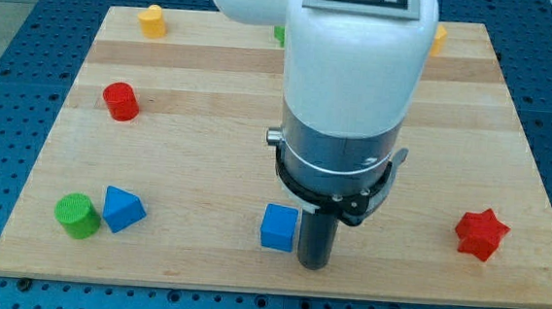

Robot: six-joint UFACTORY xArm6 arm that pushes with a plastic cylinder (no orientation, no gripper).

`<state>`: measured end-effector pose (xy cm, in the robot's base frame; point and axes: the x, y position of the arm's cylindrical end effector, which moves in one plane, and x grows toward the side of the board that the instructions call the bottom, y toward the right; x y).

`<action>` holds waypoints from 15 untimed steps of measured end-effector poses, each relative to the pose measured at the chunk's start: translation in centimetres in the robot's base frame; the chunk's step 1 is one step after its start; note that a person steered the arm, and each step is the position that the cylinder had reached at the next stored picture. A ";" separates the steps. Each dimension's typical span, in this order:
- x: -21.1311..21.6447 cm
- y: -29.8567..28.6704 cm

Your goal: Move the blue cube to top side of the blue triangle

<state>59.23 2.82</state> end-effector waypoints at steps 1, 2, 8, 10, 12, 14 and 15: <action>-0.7 -0.4; -1.5 -2.0; -6.2 -6.5; -6.1 -9.9; -6.2 -12.9; -6.2 -15.5; -6.2 -16.4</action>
<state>53.05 -13.62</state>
